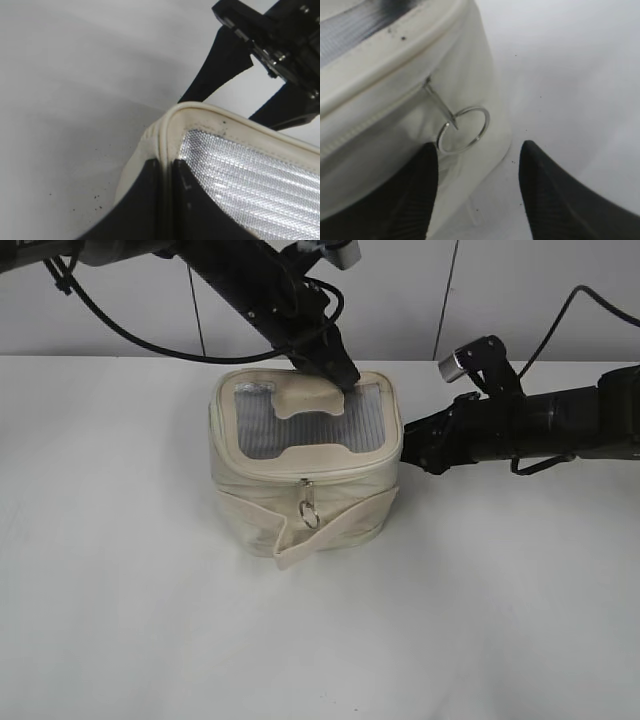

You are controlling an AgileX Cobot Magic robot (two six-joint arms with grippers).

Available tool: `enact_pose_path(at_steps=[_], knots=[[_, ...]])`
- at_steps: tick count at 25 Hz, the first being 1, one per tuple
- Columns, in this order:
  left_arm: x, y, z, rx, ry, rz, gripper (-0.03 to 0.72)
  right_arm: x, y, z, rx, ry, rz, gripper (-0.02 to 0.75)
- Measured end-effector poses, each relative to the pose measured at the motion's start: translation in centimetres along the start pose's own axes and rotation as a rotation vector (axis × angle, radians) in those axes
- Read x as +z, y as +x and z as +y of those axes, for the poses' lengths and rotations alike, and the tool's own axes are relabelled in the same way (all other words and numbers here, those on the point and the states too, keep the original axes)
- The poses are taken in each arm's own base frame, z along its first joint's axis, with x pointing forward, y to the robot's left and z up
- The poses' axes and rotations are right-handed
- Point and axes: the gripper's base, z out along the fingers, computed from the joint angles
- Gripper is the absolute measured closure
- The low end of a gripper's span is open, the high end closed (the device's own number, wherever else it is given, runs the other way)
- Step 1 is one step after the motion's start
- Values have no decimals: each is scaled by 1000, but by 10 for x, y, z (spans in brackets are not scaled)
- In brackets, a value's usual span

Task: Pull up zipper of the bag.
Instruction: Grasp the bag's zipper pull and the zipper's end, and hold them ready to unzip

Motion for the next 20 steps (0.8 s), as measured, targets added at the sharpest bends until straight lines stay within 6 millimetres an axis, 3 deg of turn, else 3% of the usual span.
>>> enact_pose_path(at_steps=[11, 20], knots=[[-1, 0, -1, 1, 8, 2, 649, 4, -18, -7, -37, 6, -47, 321], [-1, 0, -1, -1, 12, 3, 649, 20, -14, -13, -27, -32, -59, 462]])
